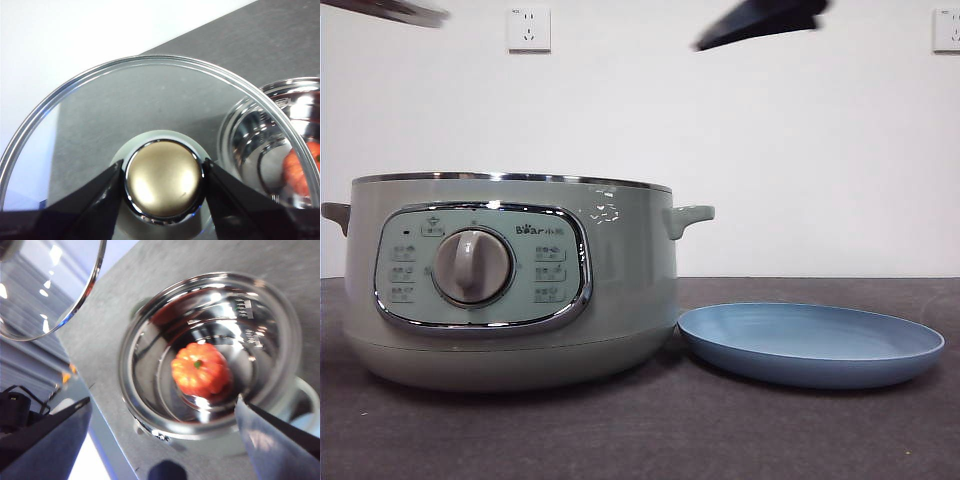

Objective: Take the pumpkin out from the steamer,put the pumpkin in the blue plate,close the lid

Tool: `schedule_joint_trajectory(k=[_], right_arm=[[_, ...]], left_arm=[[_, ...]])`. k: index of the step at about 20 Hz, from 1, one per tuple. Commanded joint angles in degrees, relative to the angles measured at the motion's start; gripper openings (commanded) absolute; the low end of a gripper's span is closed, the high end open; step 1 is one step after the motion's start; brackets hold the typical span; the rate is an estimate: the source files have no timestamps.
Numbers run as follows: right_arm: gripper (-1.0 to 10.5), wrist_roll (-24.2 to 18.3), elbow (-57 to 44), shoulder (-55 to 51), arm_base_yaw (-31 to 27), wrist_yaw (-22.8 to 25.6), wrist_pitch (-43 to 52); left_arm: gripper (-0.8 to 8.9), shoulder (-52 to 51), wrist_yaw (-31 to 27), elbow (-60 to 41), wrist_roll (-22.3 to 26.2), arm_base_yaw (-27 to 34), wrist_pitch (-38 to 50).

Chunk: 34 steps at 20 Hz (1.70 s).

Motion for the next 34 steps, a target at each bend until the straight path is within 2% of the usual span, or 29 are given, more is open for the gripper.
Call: schedule_joint_trajectory(k=[1, 3, 6, 9, 11, 16, 24, 25, 27, 28, 34], right_arm=[[5.1, -2.38, 7.06, 6.54, 3.17, 3.21, -3.23], [5.7, -4.39, 13.86, 12.33, 6.16, 7.45, -7.06], [5.7, -7.23, 24.81, 21.94, 10.21, 15.69, -13.75], [5.7, -10.03, 31.8, 29.2, 13.62, 25.38, -18.82], [5.7, -11.63, 33.53, 32.57, 15.39, 28.96, -18.99], [5.7, -13.49, 33.83, 38.88, 16.46, 29.94, -17.97], [5.6, -13.7, 33.81, 46.1, 16.06, 29.92, -16.41], [5.2, -13.62, 33.81, 46.1, 16.06, 29.92, -15.78], [1.4, -13.46, 33.81, 46.1, 16.04, 30.01, -16.0], [-0.1, -13.44, 33.81, 46.1, 16.06, 29.99, -16.13], [-0.2, -12.98, 33.83, 43.3, 16.33, 30.01, -17.09]], left_arm=[[-0.12, -1.84, -2.23, 0.98, 0.7, -0.17, 1.07], [-0.12, -3.06, -3.67, 0.98, 0.7, -0.17, -0.24], [-0.12, -3.58, -5.62, 0.98, 0.7, -0.17, -2.1], [-0.12, -3.56, -6.6, 0.98, 0.7, -0.17, -3.32], [-0.12, -3.56, -6.6, 0.98, 0.7, -0.17, -3.3], [-0.12, -3.56, -6.58, 0.98, 0.7, -0.17, -3.28], [-0.13, -3.56, -6.54, 0.98, 0.68, -0.17, -4.07], [-0.12, -3.56, -6.54, 0.98, 0.68, -0.17, -4.48], [-0.12, -3.56, -6.54, 0.98, 0.68, -0.17, -5.05], [-0.12, -3.56, -6.51, 0.98, 0.68, -0.17, -5.07], [-0.13, -3.56, -6.25, 0.98, 0.68, -0.17, -4.98]])
